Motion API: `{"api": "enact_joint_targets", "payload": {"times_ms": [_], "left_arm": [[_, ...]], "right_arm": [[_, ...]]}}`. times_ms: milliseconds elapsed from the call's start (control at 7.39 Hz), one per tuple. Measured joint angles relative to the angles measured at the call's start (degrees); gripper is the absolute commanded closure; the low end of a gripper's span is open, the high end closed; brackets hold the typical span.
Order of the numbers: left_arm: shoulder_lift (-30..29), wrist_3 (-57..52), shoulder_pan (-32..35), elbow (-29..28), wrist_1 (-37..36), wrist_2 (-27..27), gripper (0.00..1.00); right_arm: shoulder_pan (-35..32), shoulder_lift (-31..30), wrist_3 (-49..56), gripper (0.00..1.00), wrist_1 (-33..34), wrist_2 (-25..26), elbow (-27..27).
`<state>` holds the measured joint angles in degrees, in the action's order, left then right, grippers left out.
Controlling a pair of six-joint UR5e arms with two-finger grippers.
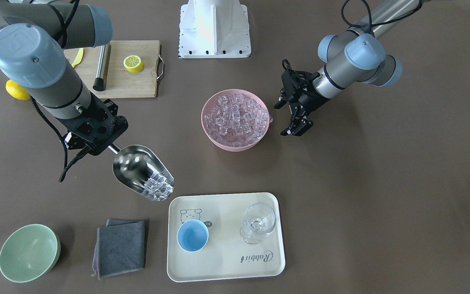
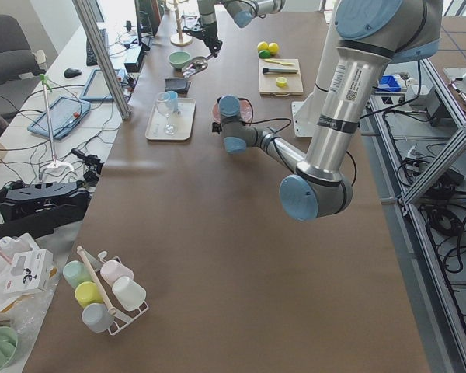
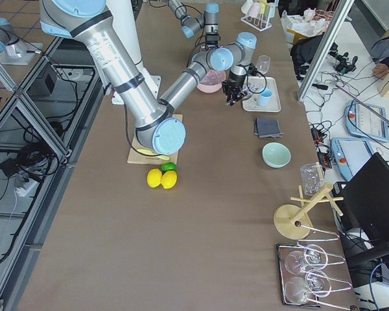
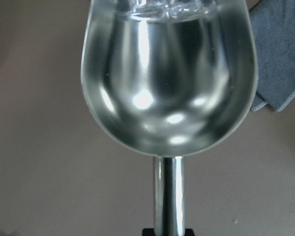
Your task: Put ice in cup with scoop
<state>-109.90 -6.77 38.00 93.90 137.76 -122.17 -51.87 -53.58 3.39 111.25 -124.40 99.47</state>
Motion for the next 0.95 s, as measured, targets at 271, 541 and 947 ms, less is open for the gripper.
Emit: {"api": "enact_joint_targets", "payload": {"times_ms": [271,541,947], "left_arm": [[4.93,-0.11,0.73,6.36,-4.25,0.04,0.01],[8.22,-0.25,3.37,10.89,-11.79,0.0,0.0],[14.34,-1.01,9.44,15.31,-18.37,-1.14,0.0]], "right_arm": [[-1.35,5.83,-0.88,1.0,0.93,-0.03,-6.94],[-1.84,11.83,-1.09,1.0,0.99,0.95,-14.99],[-1.86,18.71,0.63,1.0,2.96,4.86,-24.61]]}}
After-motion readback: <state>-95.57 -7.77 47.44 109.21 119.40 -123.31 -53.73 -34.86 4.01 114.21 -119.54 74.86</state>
